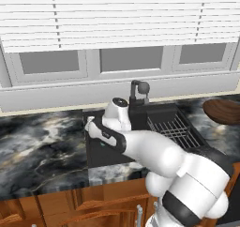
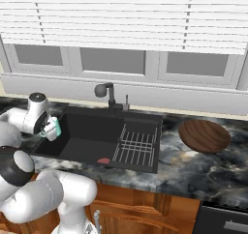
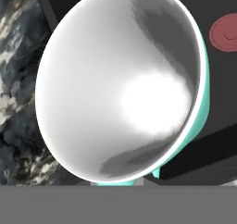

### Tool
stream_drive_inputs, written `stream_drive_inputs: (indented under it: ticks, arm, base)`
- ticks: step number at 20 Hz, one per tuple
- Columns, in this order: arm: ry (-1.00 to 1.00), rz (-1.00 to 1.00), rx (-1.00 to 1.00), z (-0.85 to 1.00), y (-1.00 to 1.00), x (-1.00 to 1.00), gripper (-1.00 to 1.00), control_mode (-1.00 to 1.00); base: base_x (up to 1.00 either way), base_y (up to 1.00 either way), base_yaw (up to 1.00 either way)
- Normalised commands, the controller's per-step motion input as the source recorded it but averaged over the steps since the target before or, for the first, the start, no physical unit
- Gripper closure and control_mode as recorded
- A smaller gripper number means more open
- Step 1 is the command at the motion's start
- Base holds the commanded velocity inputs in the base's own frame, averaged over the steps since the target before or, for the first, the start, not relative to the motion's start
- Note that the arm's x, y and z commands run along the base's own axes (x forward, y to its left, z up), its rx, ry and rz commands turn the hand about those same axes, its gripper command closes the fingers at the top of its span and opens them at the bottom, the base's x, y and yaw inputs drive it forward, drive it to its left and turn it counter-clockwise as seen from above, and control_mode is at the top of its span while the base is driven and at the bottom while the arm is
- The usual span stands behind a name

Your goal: Pick the mug and place it in the sink. Pick the bowl and place it in the open cabinet and then close the cabinet.

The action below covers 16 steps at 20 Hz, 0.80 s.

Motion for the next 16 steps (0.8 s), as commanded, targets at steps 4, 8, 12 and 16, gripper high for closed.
stream_drive_inputs:
  ticks: [4, 8, 12, 16]
  arm:
    - [0.02, 0.0, 0.0, 0.0, -0.32, 0.44, 1.0, -1.0]
    - [0.0, 0.0, 0.0, -0.06, -0.26, 0.34, 1.0, -1.0]
    - [0.0, 0.0, 0.0, -0.19, -0.24, 0.26, 1.0, -1.0]
    - [0.01, 0.0, 0.0, -0.25, -0.28, 0.23, 1.0, -1.0]
  base:
    - [0.0, 0.0, 0.0]
    - [0.0, 0.0, 0.0]
    - [0.0, 0.0, 0.0]
    - [0.0, 0.0, 0.0]
